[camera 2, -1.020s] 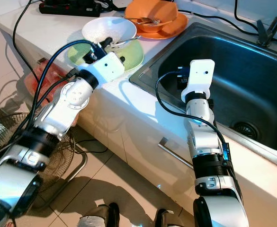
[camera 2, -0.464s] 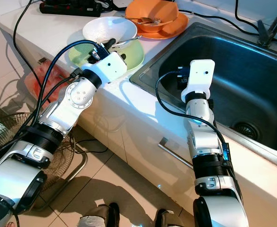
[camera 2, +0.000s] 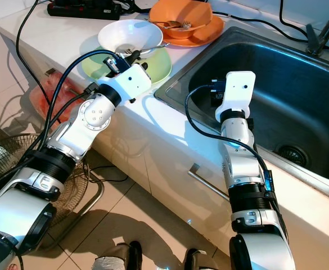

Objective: Kitchen organization

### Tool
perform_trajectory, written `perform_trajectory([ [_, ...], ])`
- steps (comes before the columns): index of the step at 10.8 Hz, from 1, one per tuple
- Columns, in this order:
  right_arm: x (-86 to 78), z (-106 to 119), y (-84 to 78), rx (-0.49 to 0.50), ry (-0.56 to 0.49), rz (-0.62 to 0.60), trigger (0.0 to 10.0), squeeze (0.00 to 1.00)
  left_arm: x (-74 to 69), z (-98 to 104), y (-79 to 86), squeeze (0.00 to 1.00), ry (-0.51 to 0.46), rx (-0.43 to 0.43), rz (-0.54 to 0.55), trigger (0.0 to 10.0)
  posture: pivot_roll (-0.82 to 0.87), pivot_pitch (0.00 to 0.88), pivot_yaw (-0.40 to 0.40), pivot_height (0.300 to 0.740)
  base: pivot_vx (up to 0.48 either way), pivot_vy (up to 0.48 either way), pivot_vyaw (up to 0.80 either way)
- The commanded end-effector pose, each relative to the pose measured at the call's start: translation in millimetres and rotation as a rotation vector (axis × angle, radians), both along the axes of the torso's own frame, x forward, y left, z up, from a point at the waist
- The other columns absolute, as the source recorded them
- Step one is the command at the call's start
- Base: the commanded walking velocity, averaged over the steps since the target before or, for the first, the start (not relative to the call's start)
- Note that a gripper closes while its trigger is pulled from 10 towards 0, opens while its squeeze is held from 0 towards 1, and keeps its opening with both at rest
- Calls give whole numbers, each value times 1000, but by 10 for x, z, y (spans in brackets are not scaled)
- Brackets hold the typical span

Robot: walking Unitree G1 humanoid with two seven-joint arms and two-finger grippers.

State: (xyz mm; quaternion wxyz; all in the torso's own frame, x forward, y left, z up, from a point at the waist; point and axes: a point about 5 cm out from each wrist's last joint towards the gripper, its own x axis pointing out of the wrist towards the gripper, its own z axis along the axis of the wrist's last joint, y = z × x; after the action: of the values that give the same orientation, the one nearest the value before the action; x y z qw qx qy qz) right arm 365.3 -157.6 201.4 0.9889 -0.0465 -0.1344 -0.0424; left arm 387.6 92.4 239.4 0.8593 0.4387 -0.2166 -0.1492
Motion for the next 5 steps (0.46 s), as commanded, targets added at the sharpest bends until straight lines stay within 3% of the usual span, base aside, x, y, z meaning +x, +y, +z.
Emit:
perform_trajectory([
  [1,-15,-7,-20,4,-3,-10,10000,0,15,58,-30,0,-20,9,-7,0,65,160,16,740,0,0,0],
  [4,-12,-12,-17,6,-2,-10,10000,0,8,122,-7,0,-57,-3,3,0,69,158,15,740,0,0,0],
  [5,-15,-16,-19,7,-3,-9,10000,0,8,115,-8,0,-53,-8,3,2824,69,155,14,740,0,0,0],
])
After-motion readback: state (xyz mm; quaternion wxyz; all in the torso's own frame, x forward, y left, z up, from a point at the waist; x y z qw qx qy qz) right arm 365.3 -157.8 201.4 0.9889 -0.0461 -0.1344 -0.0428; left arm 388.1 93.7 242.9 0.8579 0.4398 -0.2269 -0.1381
